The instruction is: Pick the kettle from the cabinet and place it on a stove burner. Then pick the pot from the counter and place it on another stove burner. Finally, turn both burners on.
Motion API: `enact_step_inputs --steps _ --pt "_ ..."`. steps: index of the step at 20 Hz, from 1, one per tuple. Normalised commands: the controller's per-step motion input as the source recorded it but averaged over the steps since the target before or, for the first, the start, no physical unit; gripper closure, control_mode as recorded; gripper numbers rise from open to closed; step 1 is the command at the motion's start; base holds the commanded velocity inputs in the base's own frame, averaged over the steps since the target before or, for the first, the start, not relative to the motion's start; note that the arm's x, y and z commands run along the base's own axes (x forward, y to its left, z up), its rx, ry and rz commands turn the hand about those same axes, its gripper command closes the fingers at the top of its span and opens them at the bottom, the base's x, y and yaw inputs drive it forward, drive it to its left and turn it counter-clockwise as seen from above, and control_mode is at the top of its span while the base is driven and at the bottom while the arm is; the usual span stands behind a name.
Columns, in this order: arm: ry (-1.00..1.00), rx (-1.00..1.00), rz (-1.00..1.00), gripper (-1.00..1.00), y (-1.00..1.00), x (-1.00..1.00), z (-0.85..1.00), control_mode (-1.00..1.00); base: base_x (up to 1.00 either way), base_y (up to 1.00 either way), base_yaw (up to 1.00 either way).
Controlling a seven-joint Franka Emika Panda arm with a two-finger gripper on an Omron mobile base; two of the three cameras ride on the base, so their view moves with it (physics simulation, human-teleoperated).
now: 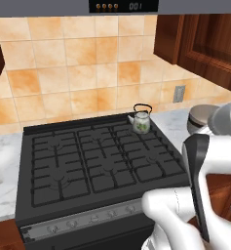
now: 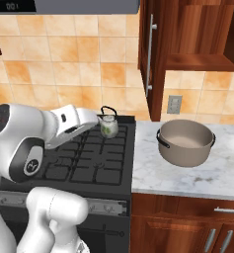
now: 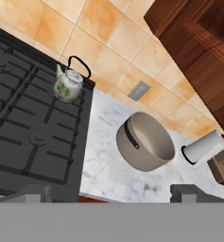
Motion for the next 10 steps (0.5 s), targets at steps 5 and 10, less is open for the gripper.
enact_step_inputs --steps 5,10 --pt "0.0 0.0 0.0 -1.0 -0.03 -0.17 -0.02 -1.0 0.0 0.0 0.0" --pt "-0.06 0.0 0.0 -1.0 -0.06 -0.11 -0.02 -1.0 0.0 0.0 0.0"
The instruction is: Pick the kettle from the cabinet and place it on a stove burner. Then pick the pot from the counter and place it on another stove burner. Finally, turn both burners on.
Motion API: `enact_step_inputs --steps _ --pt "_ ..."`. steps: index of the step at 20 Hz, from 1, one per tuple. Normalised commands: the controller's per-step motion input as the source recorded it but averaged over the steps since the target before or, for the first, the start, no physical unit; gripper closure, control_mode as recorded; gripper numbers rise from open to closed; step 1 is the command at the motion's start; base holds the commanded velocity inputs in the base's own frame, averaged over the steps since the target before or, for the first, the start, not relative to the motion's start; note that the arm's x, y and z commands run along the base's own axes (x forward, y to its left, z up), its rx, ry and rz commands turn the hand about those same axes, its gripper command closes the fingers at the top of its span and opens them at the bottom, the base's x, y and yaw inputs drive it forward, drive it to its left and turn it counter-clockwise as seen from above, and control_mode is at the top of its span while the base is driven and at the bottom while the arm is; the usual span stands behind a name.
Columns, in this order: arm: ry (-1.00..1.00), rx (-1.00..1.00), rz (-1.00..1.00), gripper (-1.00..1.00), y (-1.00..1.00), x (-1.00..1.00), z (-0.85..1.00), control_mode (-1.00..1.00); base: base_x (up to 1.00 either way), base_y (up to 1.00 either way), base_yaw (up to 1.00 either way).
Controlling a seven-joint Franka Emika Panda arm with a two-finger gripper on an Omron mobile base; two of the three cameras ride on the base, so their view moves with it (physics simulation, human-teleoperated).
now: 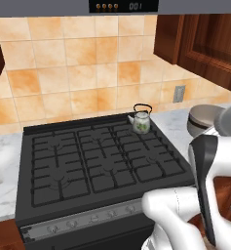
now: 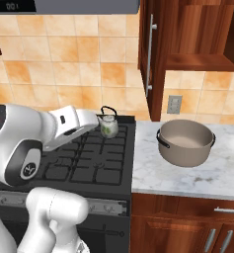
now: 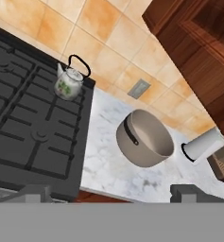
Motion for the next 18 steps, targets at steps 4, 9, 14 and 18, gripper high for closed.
enact_step_inputs --steps 4,9,14,18 --pt "-0.06 0.0 -0.01 -1.0 -0.02 -0.12 0.0 -1.0 0.0 0.0 0.0" --pt "0.0 0.0 0.0 -1.0 0.0 0.0 0.0 1.0 -0.1 -0.02 0.0" --pt "0.0 0.0 0.0 -1.0 0.0 0.0 0.0 1.0 -0.69 -0.34 -0.08" --pt "0.0 0.0 0.0 -1.0 0.0 0.0 0.0 1.0 -0.68 -0.39 -0.11"
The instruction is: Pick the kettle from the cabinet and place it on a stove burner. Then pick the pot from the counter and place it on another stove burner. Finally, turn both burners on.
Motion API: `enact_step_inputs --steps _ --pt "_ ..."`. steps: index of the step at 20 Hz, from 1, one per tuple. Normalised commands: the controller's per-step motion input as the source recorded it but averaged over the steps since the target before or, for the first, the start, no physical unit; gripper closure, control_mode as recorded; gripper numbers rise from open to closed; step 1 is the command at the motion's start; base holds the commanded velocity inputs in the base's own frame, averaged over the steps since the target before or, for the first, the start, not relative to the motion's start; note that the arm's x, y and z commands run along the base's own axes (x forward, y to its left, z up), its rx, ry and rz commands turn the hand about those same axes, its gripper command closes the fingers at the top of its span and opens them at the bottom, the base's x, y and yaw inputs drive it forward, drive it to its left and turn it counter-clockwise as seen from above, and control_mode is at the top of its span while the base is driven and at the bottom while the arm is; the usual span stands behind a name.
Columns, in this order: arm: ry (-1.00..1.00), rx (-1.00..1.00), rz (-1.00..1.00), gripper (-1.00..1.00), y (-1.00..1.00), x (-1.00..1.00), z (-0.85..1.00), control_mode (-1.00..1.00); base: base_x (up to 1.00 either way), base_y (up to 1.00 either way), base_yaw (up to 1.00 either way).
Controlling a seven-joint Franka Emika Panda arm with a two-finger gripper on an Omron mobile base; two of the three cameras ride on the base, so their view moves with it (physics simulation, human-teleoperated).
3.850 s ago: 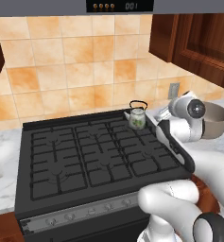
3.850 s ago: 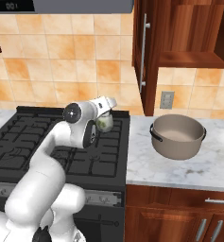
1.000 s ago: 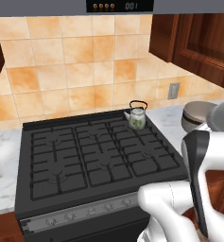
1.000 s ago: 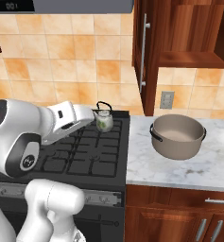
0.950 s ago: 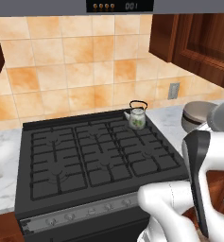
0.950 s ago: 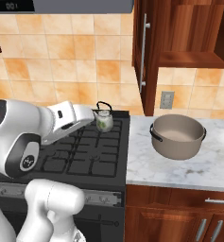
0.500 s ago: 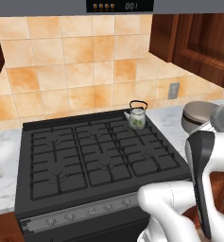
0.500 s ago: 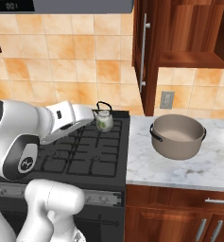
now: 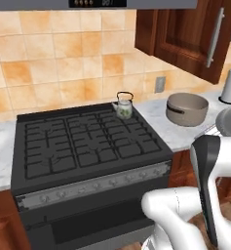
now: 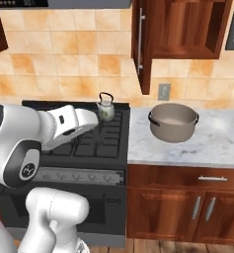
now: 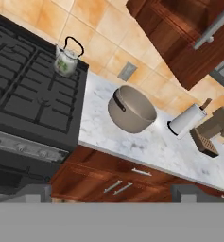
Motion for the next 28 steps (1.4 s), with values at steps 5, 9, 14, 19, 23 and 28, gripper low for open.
enact_step_inputs --steps 5,9,14,19,23,28 --pt "0.0 0.0 0.0 -1.0 0.0 0.0 0.0 1.0 -0.56 -0.49 -0.12" --pt "0.0 0.0 0.0 -1.0 0.0 0.0 0.0 1.0 -0.29 -0.61 -0.09" --pt "0.0 0.0 0.0 -1.0 0.0 0.0 0.0 1.0 -0.08 -0.66 -0.05" --pt "0.0 0.0 0.0 -1.0 0.0 0.0 0.0 1.0 0.0 -0.68 -0.03" --pt "0.0 0.0 0.0 -1.0 0.0 0.0 0.0 1.0 0.04 -0.65 -0.01" --pt "0.0 0.0 0.0 -1.0 0.0 0.0 0.0 1.0 0.16 -0.58 0.0"
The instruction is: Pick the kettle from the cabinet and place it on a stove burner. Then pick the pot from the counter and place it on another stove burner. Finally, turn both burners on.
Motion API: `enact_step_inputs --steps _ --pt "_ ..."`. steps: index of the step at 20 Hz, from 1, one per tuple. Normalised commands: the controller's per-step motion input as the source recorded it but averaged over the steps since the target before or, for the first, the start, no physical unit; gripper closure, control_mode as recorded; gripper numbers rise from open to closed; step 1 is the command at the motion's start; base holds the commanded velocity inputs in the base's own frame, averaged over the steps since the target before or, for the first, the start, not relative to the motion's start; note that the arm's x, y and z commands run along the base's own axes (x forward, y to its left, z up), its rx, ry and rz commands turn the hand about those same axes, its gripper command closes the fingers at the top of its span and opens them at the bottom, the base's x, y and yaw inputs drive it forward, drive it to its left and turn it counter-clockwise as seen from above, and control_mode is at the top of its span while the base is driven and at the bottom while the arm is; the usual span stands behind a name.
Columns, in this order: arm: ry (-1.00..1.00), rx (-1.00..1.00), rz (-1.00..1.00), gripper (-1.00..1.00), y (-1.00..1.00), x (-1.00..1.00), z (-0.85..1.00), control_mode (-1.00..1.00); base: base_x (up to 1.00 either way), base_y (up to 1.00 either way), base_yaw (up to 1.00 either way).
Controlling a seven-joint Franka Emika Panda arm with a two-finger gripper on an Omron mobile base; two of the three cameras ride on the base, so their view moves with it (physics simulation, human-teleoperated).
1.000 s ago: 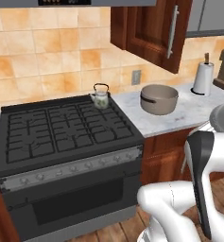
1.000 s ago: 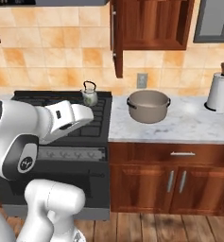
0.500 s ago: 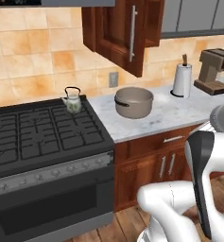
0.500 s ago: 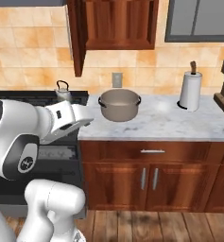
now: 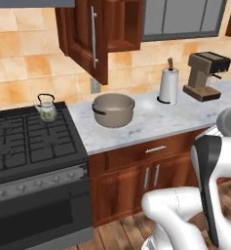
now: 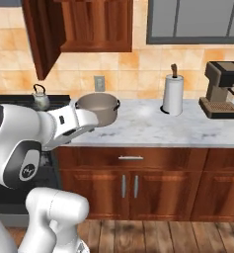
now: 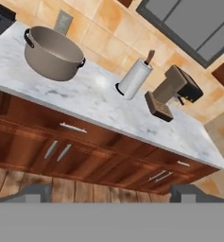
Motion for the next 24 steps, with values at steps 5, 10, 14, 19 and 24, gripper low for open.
enact_step_inputs --steps 5,10,14,19,24 --pt "0.0 0.0 0.0 -1.0 0.0 0.0 0.0 1.0 0.33 -0.48 0.0" --pt "0.0 0.0 0.0 -1.0 0.0 0.0 0.0 1.0 0.45 -0.42 0.01" --pt "0.0 0.0 0.0 -1.0 0.0 0.0 0.0 1.0 0.56 -0.33 0.04" --pt "0.0 0.0 0.0 -1.0 0.0 0.0 0.0 1.0 0.6 -0.27 0.06" --pt "0.0 0.0 0.0 -1.0 0.0 0.0 0.0 1.0 0.57 -0.23 0.07"
